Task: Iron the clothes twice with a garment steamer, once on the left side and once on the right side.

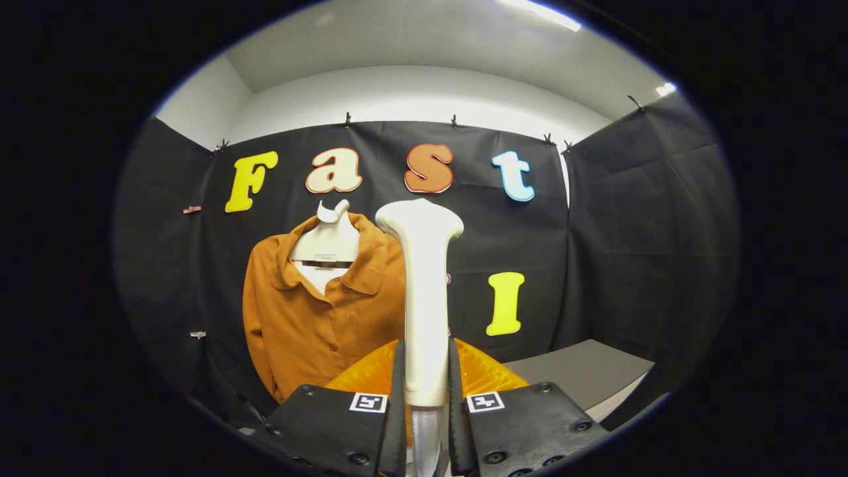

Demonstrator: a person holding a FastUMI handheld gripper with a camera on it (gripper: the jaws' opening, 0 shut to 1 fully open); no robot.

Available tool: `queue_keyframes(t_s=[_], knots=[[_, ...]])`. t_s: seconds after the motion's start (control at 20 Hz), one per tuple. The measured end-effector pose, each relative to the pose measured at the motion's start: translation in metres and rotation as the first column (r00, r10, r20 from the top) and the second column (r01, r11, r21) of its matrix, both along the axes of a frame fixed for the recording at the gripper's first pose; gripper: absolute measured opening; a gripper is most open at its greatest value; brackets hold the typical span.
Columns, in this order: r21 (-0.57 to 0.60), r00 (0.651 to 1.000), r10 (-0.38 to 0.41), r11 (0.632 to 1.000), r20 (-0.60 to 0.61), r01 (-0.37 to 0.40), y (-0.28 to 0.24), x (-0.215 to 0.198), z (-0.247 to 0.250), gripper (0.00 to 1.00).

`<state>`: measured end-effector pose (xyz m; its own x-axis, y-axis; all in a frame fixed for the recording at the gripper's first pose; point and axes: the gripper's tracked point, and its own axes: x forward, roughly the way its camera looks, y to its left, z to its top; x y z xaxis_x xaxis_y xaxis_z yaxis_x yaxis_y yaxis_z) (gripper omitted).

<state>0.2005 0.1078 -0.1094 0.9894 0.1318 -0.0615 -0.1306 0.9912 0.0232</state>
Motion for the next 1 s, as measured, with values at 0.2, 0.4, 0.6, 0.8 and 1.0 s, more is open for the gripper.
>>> queue_keyframes(t_s=[0.2,0.4,0.6,0.8,1.0], knots=[[-0.022,1.000,0.013,1.000,-0.013,-0.013,0.022,0.008,-0.018,0.29],[-0.050,1.000,-0.004,0.999,-0.029,0.002,0.032,0.020,-0.043,0.29],[-0.066,0.997,0.000,0.998,-0.076,-0.005,0.042,0.033,-0.073,0.29],[-0.080,0.994,-0.003,0.997,-0.111,-0.006,0.047,0.045,-0.090,0.29],[-0.095,0.988,-0.004,0.995,-0.153,-0.011,0.047,0.054,-0.110,0.29]])
